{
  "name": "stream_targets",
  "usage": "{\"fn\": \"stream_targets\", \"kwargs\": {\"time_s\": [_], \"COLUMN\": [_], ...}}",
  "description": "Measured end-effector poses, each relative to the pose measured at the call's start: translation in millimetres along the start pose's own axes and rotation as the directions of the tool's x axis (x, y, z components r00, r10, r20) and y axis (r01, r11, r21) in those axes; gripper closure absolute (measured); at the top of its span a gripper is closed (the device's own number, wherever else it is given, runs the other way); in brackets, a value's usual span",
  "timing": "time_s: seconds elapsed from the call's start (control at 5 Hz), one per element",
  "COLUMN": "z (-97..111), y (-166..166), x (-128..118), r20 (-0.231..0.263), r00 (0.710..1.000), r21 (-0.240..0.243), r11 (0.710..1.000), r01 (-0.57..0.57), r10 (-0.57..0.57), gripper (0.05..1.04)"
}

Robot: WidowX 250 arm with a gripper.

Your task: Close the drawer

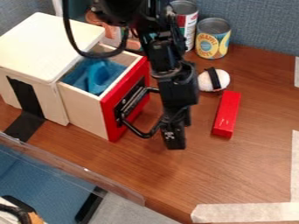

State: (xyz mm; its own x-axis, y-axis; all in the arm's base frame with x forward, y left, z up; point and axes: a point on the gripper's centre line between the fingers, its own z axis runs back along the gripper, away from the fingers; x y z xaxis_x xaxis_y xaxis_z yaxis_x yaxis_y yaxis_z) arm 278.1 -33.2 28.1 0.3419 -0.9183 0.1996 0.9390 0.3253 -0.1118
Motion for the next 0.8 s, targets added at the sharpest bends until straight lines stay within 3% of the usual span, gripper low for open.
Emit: {"fn": "stream_targets", "kwargs": {"time_s": [0.2, 0.4, 0.8], "z": [3, 4, 9], "y": [4, 2, 0], "x": [-12, -19, -39], "r20": [-0.125, -0.211, -0.304], "r00": [0.991, 0.975, 0.943], "r21": [0.004, 0.0, 0.003], "r11": [0.999, 0.998, 0.99], "r01": [-0.043, -0.07, -0.144], "r10": [0.043, 0.068, 0.138], "gripper": [0.082, 0.083, 0.083]}}
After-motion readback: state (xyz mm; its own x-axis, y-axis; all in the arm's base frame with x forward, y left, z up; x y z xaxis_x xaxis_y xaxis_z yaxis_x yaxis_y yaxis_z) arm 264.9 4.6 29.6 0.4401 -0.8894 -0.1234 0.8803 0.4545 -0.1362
